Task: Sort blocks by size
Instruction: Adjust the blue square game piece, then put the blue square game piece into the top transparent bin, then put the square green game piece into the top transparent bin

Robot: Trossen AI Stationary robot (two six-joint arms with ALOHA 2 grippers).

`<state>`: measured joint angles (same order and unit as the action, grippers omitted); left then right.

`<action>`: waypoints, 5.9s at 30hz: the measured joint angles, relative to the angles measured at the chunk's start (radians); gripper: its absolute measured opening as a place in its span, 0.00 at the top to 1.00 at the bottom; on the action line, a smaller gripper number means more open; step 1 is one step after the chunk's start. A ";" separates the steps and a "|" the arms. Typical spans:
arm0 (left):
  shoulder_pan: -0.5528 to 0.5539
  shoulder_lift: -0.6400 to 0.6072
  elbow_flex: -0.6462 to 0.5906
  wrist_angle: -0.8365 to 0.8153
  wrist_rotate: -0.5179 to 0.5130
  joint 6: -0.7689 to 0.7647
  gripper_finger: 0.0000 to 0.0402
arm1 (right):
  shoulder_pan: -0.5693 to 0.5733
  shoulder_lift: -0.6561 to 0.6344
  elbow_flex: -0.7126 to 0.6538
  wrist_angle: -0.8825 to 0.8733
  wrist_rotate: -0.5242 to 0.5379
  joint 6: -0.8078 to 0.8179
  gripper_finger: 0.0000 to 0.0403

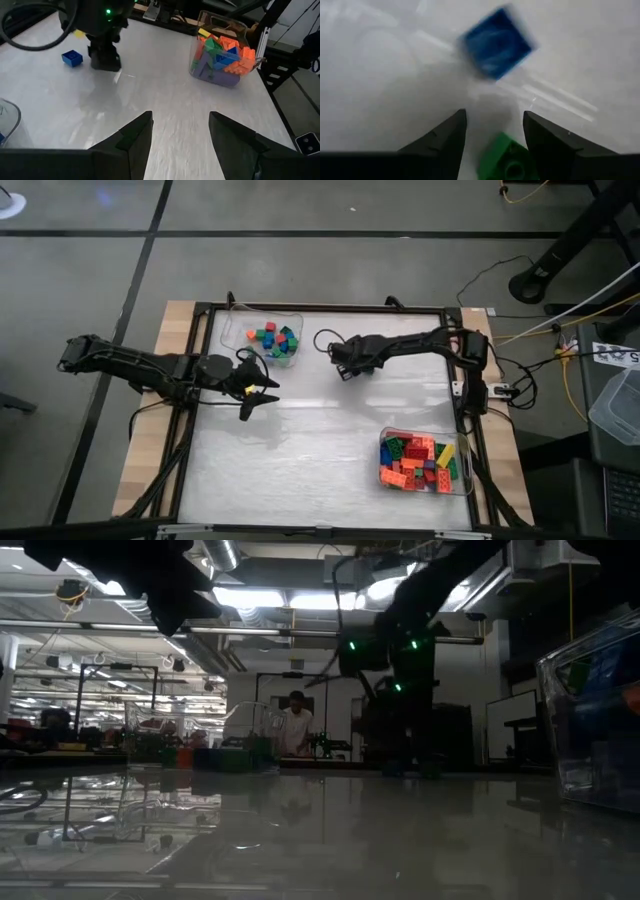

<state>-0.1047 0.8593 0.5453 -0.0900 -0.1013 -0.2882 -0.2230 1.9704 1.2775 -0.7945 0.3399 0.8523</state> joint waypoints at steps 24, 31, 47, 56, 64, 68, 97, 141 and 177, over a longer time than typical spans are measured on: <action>0.000 0.000 0.000 0.022 -0.015 -0.030 0.55 | -0.024 -0.003 0.174 -0.063 0.097 -0.589 0.51; 0.000 0.000 0.000 0.020 -0.015 -0.030 0.55 | -0.102 -0.003 0.149 -0.036 -0.102 -0.597 0.51; 0.000 0.000 0.000 0.018 -0.015 -0.026 0.55 | -0.131 0.081 0.149 -0.010 -0.092 -0.682 0.51; 0.000 0.000 0.000 0.018 -0.015 -0.026 0.55 | -0.127 0.115 0.154 -0.010 -0.185 -0.681 0.58; 0.000 -0.001 0.000 0.020 -0.015 -0.026 0.55 | -0.100 0.088 0.153 -0.002 -0.200 -0.674 0.78; 0.001 -0.013 0.000 0.019 -0.015 -0.024 0.55 | -0.071 0.071 0.210 -0.003 -0.271 -0.664 0.78; 0.001 -0.166 0.000 -0.067 -0.015 -0.003 0.55 | 0.013 0.156 0.458 0.776 -0.236 -0.730 0.35; 0.000 -0.851 -0.370 -0.132 -0.034 0.145 0.55 | 0.138 -0.088 0.063 -0.325 -0.015 -0.745 0.32; 0.000 -0.849 -0.476 -0.049 -0.032 0.144 0.55 | -0.085 -0.088 -0.086 -0.039 -0.320 -0.965 0.42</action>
<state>-0.1051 0.0105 0.0689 -0.1394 -0.1334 -0.1447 -0.3084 1.8820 1.1911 -0.8337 0.0196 -0.1131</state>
